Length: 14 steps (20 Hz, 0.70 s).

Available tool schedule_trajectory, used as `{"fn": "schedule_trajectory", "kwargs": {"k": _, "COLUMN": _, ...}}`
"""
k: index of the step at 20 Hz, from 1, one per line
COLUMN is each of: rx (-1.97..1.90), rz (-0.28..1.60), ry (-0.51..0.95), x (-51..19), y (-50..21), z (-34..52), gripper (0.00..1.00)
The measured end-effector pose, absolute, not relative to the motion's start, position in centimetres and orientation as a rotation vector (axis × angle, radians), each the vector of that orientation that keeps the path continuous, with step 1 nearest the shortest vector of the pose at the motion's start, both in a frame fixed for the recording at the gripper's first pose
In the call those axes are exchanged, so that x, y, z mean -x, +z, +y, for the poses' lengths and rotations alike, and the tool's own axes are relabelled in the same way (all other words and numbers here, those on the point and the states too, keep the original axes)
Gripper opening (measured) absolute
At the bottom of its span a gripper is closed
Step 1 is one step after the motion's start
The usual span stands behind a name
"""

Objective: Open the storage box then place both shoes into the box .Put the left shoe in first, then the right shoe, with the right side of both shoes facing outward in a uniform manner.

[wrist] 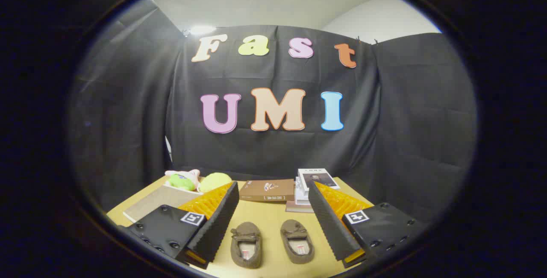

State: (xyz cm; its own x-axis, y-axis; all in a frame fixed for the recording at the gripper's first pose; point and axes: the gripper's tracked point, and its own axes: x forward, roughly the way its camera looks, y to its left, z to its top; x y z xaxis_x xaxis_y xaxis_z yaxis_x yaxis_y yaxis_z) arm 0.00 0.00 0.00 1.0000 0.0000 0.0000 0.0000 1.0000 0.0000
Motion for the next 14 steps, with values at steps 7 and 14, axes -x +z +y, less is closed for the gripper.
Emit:
{"fn": "schedule_trajectory", "kwargs": {"k": 7, "rx": -0.009, "rz": 0.004, "ry": -0.025, "x": -0.5, "y": -0.1, "z": -1.1, "gripper": 1.00}}
{"fn": "schedule_trajectory", "kwargs": {"k": 14, "rx": -0.034, "rz": -0.030, "ry": -0.022, "x": 0.0, "y": 0.8, "z": -1.6, "gripper": 1.00}}
